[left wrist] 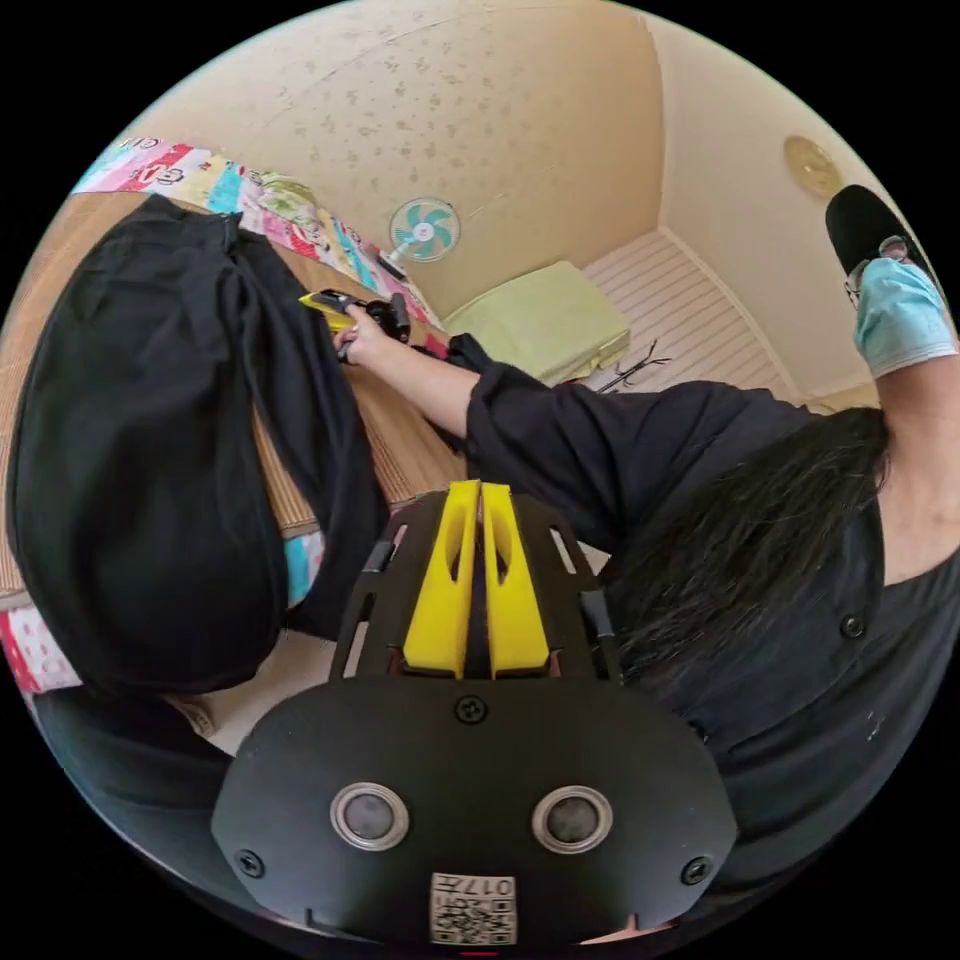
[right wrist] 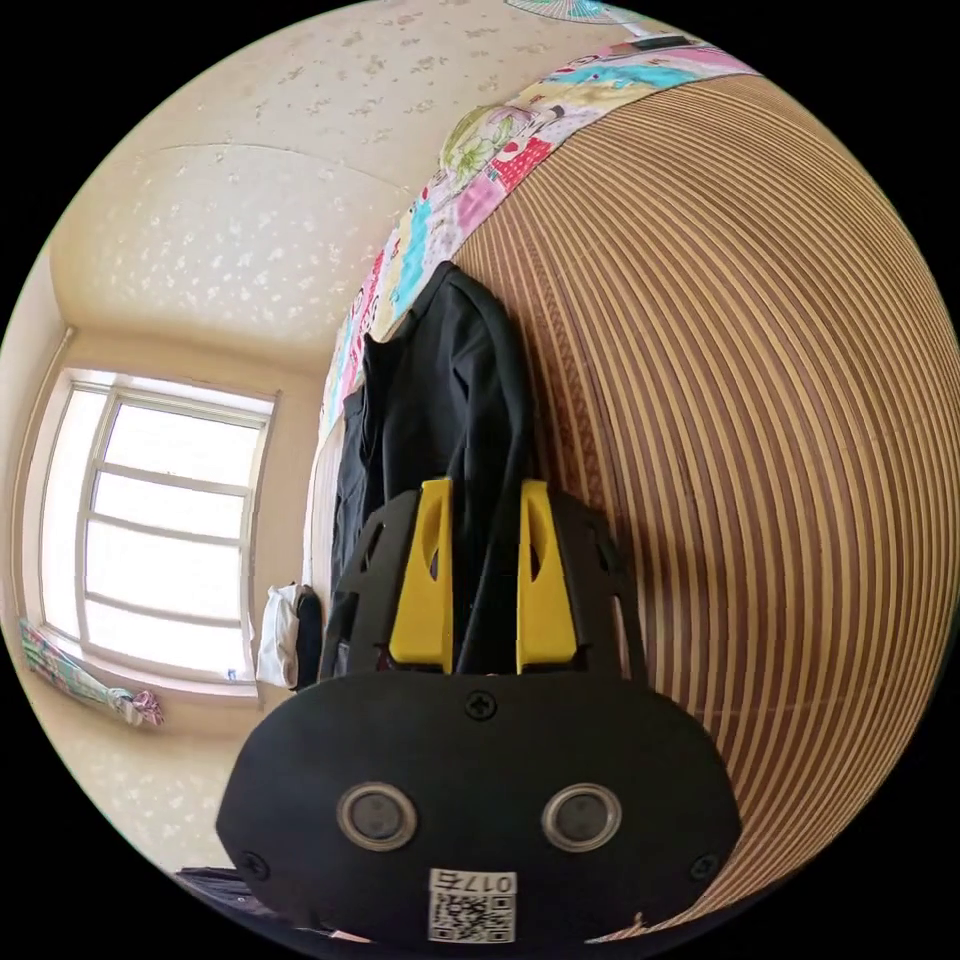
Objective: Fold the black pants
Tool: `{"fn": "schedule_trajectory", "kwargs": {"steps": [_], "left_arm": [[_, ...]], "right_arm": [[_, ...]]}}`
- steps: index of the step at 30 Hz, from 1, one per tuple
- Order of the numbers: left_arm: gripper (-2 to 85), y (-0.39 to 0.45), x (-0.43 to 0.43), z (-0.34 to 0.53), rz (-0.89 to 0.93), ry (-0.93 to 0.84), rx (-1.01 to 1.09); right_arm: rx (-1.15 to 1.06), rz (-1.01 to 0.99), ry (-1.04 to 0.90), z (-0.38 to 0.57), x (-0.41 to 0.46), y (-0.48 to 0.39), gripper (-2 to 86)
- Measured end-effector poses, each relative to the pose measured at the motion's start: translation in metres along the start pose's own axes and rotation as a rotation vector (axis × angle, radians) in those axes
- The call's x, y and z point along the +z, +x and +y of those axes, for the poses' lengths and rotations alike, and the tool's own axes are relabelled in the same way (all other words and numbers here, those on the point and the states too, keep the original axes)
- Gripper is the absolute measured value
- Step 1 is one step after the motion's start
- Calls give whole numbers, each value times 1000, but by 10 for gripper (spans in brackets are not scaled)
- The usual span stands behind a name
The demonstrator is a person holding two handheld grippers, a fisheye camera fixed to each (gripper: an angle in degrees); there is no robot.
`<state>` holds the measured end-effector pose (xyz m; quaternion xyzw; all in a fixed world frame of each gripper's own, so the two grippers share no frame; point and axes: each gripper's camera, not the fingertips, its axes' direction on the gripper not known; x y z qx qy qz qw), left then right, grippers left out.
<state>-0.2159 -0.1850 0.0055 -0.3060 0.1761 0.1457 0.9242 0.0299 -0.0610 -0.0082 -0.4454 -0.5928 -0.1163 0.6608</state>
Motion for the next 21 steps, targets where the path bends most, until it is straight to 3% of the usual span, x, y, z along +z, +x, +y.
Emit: {"fn": "schedule_trajectory", "kwargs": {"steps": [4, 10, 12, 15, 18, 21], "left_arm": [[144, -32, 4, -17, -149, -106, -41], [167, -61, 72, -55, -155, -336, 30], [158, -72, 101, -55, -117, -436, 8], [62, -87, 139, -38, -72, -571, -51], [2, -86, 144, -22, 36, -532, -75], [-2, -79, 115, -17, -35, -402, -110]], "right_arm": [[-63, 8, -100, 18, -2, -7, 113], [-211, 85, -131, 102, -24, -9, 99], [-203, 67, -131, 114, -32, -2, 102], [-143, 46, -111, 106, -46, 11, 114], [-63, 36, -60, 78, -48, 19, 122], [-45, 52, -68, 46, -30, 18, 110]]}}
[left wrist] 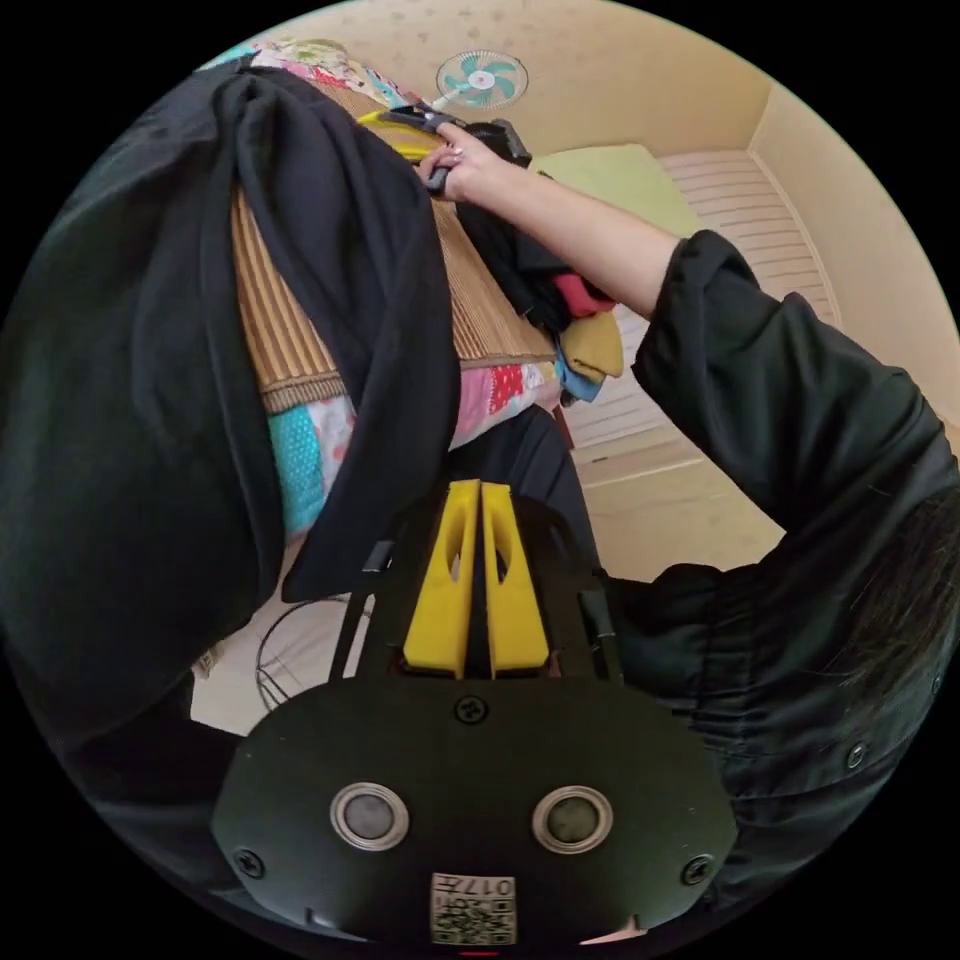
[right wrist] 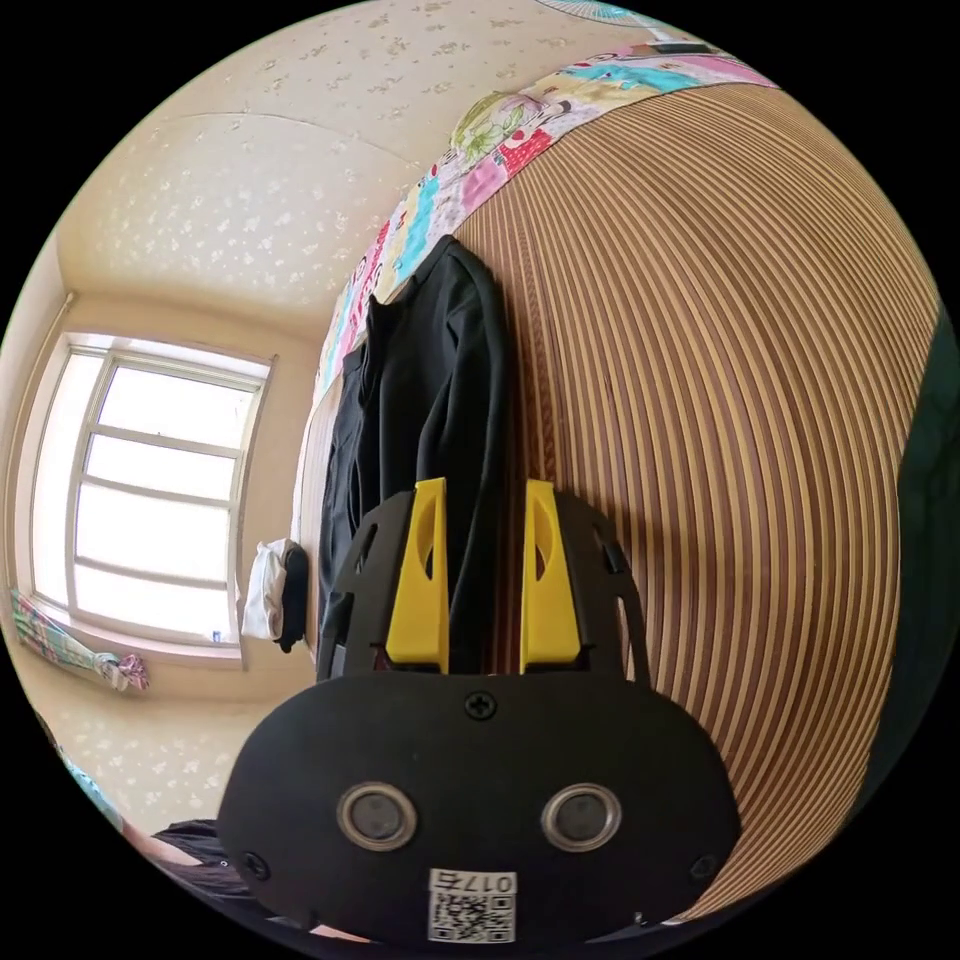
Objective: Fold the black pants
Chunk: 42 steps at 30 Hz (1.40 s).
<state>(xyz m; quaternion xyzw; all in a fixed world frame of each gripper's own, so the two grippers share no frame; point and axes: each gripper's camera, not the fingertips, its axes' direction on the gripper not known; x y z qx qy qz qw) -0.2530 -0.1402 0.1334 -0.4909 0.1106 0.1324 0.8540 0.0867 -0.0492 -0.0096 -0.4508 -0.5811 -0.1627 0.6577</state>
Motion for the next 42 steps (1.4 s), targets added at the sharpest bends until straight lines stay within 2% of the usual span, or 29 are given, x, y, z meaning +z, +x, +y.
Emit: {"fn": "schedule_trajectory", "kwargs": {"steps": [2, 4, 7, 9, 11, 13, 15, 18, 19, 21, 22, 23, 25, 27, 29, 31, 34, 37, 42], "left_arm": [[4, 10, -30, 9, -17, 145, 10], [68, 23, -63, 8, -106, 265, 40], [183, 23, -63, -24, -231, 180, 43], [185, 19, -48, -44, -225, 89, 79], [167, 16, -29, -56, -205, 11, 95], [79, 27, -28, -56, -339, 2, 95], [13, 38, -31, -53, -379, -37, 137], [0, 38, -49, -40, -169, 46, 114], [-2, 35, -58, -33, -126, 84, 75], [-4, 36, -86, -17, -38, 200, 31], [-5, 40, -110, -2, 26, 301, 33], [-5, 44, -122, 5, 54, 343, 41], [-5, 57, -169, 38, 68, 465, 59], [-4, 62, -197, 66, -4, 531, 11], [-3, 59, -219, 94, -56, 570, -52], [-3, 47, -238, 127, -114, 582, -156], [-3, 29, -255, 168, -134, 606, -275], [10, 19, -274, 198, -133, 661, -320], [111, -14, -302, 171, -179, 644, -363]], "right_arm": [[29, 8, 17, -20, 9, 0, 99], [67, -12, 30, -27, 14, 5, 92], [86, -38, 60, -23, 17, 11, 82], [77, -62, 69, -16, 17, 15, 77], [98, -105, 88, -5, 14, 24, 69], [136, -152, 93, -1, 13, 34, 58], [142, -107, 41, -3, 16, 35, 40], [82, 58, -28, -15, 23, 7, 27], [63, 130, -23, -18, 25, -13, 23], [-56, 331, 120, -13, 18, -76, 20], [-226, 482, 231, -2, 22, -140, 19], [-419, 537, 267, 12, 39, -203, 18], [-597, 493, 270, 29, 69, -278, 18], [-656, 375, 258, 38, 98, -331, 18], [-706, 219, 160, 45, 151, -374, 19], [-736, 171, 58, 54, 194, -390, 21], [-698, 62, -66, 73, 232, -379, 25], [-673, -20, -73, 101, 214, -342, 43], [-576, 199, 24, 163, 141, -248, 101]]}}
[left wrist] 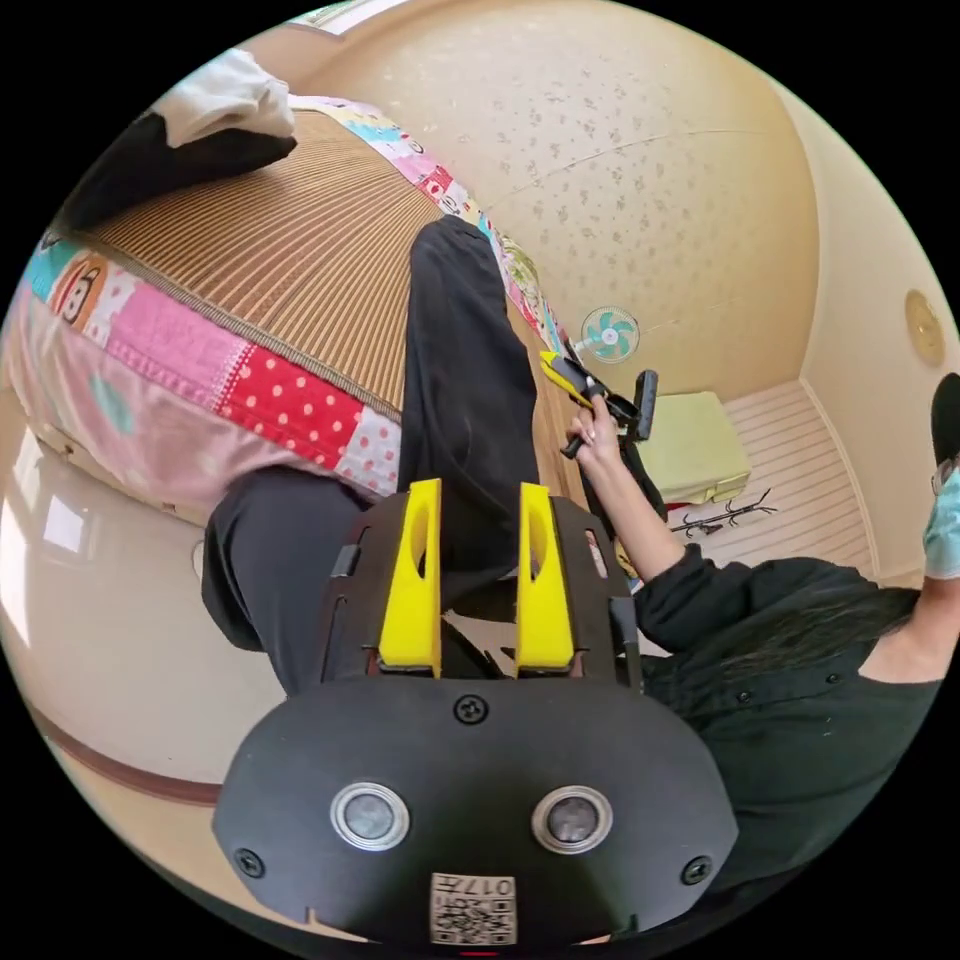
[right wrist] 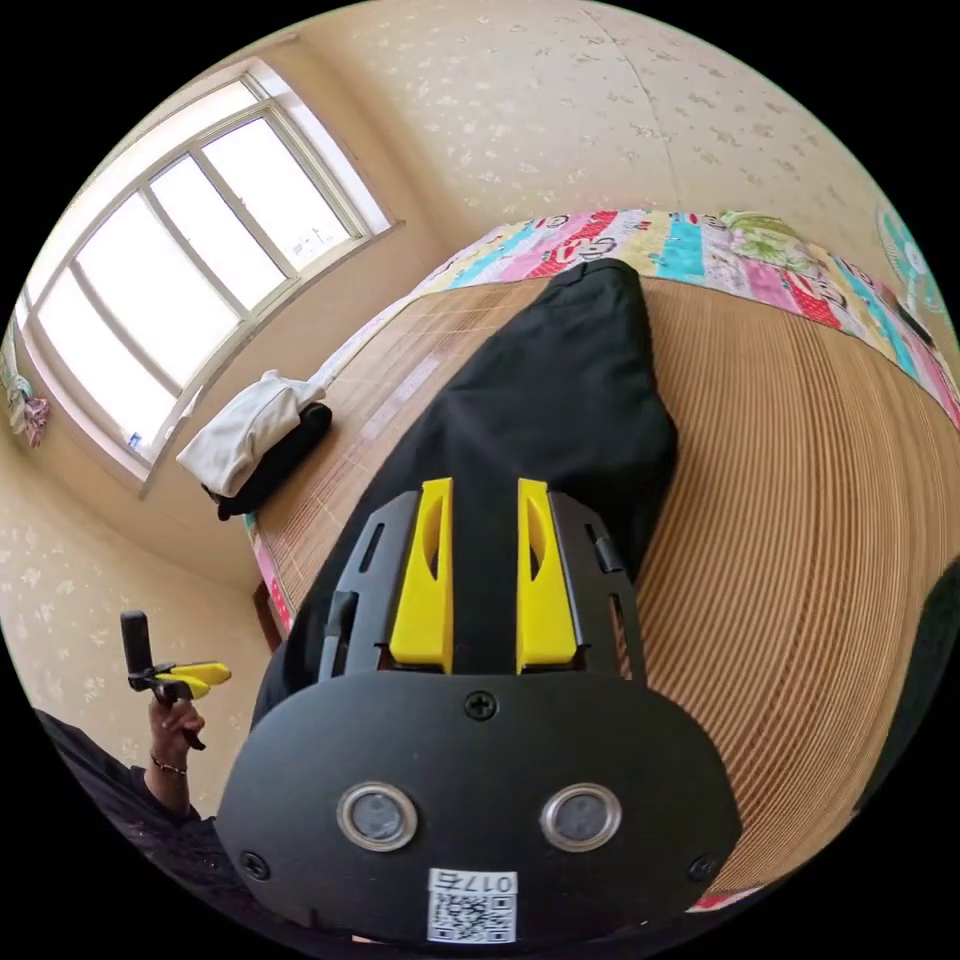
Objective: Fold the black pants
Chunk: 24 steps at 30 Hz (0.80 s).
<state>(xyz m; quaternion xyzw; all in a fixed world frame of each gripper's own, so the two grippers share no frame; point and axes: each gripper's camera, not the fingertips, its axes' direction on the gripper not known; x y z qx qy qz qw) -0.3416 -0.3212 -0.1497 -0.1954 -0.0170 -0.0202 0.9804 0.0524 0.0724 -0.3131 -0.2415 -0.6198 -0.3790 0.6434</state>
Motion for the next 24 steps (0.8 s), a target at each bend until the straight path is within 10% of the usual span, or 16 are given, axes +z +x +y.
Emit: {"fn": "schedule_trajectory", "kwargs": {"steps": [9, 18, 24], "left_arm": [[78, -12, 114, -123, -91, -244, 43], [66, 27, 179, -26, 79, -421, 45], [133, 32, 142, -4, 40, -159, -20]], "right_arm": [[150, -223, -155, 128, -4, 50, 64], [70, -319, -210, 198, -94, 124, 44], [119, -311, -204, 226, -135, 162, 88]]}}
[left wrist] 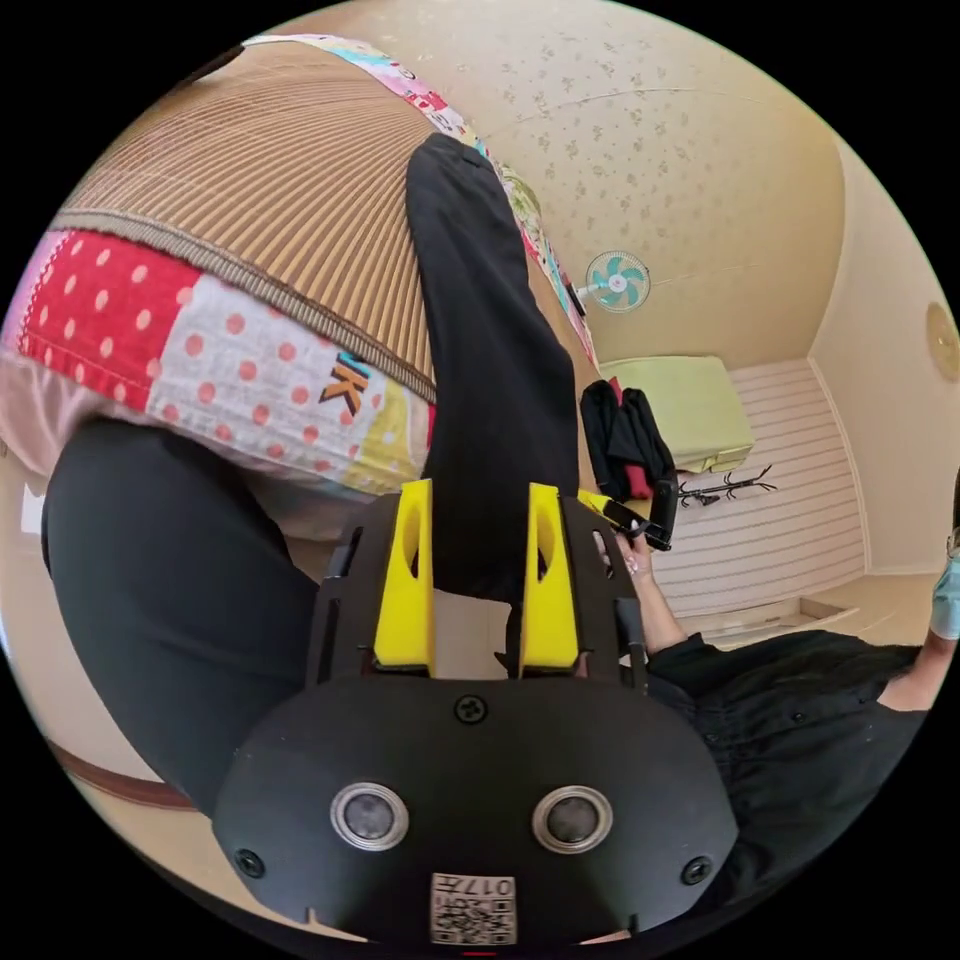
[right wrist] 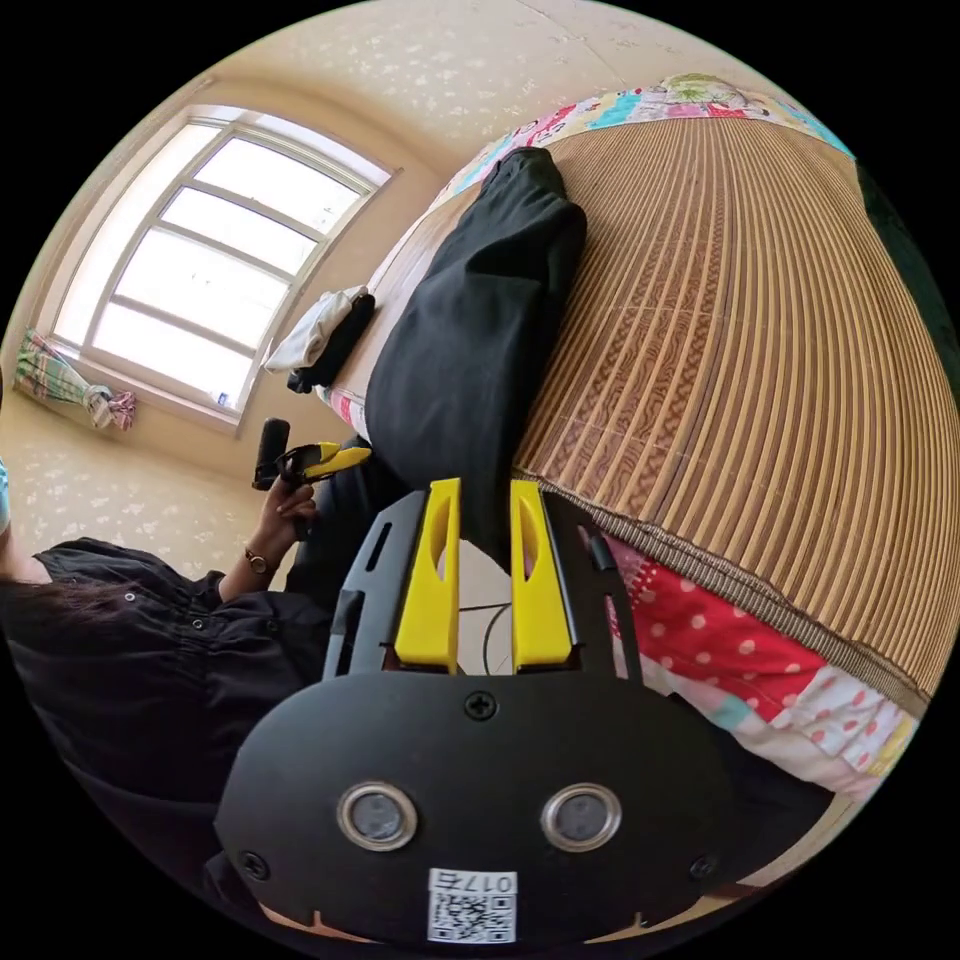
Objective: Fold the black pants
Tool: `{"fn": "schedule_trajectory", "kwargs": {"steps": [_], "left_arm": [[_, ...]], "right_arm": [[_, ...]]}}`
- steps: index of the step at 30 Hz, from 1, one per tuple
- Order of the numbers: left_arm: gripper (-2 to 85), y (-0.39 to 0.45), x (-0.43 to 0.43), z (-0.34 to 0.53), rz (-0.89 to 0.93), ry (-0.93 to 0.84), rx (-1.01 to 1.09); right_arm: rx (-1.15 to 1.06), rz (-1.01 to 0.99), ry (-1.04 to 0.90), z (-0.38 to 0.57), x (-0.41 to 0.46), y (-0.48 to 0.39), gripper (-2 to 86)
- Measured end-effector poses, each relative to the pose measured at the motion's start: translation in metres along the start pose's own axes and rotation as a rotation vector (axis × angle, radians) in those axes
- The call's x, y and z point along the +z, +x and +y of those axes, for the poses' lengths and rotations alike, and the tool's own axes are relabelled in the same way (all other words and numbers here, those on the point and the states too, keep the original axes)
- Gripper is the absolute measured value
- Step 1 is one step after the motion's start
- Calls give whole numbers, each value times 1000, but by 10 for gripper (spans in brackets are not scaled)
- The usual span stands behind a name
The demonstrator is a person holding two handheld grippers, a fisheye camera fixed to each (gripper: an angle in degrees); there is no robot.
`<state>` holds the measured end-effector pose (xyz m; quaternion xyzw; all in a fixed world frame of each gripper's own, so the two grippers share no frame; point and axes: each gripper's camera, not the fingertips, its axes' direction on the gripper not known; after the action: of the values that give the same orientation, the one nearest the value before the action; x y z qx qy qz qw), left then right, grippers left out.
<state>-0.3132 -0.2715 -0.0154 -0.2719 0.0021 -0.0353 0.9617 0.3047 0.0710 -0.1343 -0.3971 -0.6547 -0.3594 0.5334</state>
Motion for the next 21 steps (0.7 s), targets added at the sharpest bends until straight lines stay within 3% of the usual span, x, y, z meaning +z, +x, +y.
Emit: {"fn": "schedule_trajectory", "kwargs": {"steps": [3, 10, 16, 21], "left_arm": [[136, 2, 4, -17, -17, -25, 24], [151, 30, 42, -15, -171, -94, 135], [135, 31, 46, 14, -195, -40, 73], [138, 20, 45, 31, -161, -63, 63]], "right_arm": [[42, -40, 117, -7, -20, 15, 119], [54, -221, 108, -28, -3, 35, 125], [63, -225, 168, -10, -16, 33, 127], [68, -99, 73, -5, -33, 27, 124]]}}
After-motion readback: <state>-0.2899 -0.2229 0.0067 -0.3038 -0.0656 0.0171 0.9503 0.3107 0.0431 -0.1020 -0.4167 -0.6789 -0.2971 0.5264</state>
